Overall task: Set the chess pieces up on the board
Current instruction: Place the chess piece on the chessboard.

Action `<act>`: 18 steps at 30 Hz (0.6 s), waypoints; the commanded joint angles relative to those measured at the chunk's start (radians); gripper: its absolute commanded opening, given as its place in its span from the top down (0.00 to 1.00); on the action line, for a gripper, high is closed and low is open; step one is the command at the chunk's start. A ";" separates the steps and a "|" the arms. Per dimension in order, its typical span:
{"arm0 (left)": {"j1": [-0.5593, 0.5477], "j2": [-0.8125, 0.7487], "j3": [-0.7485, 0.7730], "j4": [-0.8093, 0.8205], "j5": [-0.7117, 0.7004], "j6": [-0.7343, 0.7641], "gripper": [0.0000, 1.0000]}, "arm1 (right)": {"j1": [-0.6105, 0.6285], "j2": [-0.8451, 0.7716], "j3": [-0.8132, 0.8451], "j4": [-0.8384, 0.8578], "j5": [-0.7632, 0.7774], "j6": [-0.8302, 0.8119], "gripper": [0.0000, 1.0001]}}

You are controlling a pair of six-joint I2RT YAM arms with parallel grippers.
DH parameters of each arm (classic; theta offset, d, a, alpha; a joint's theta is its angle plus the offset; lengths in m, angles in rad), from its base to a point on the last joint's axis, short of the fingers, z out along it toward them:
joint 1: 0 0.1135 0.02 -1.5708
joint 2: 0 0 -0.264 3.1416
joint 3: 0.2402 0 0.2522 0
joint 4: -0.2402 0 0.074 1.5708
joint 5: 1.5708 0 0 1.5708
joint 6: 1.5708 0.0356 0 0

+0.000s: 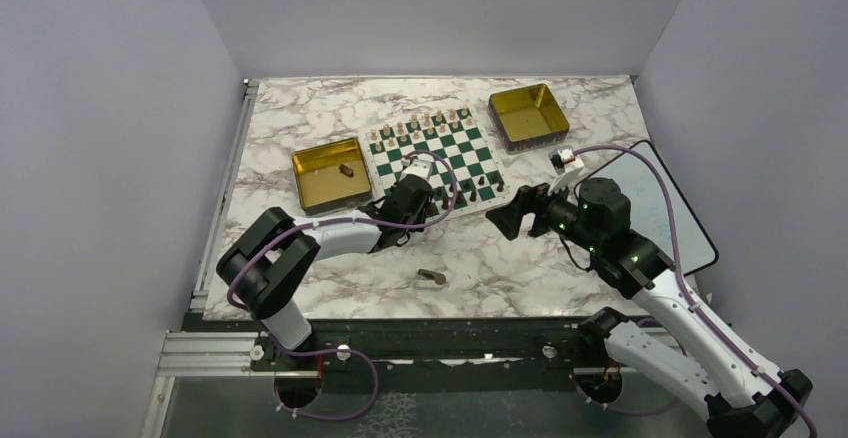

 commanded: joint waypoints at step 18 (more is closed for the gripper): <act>0.047 -0.221 0.174 -0.250 -0.154 -0.129 0.43 | 0.004 -0.014 0.000 -0.004 0.019 -0.004 0.00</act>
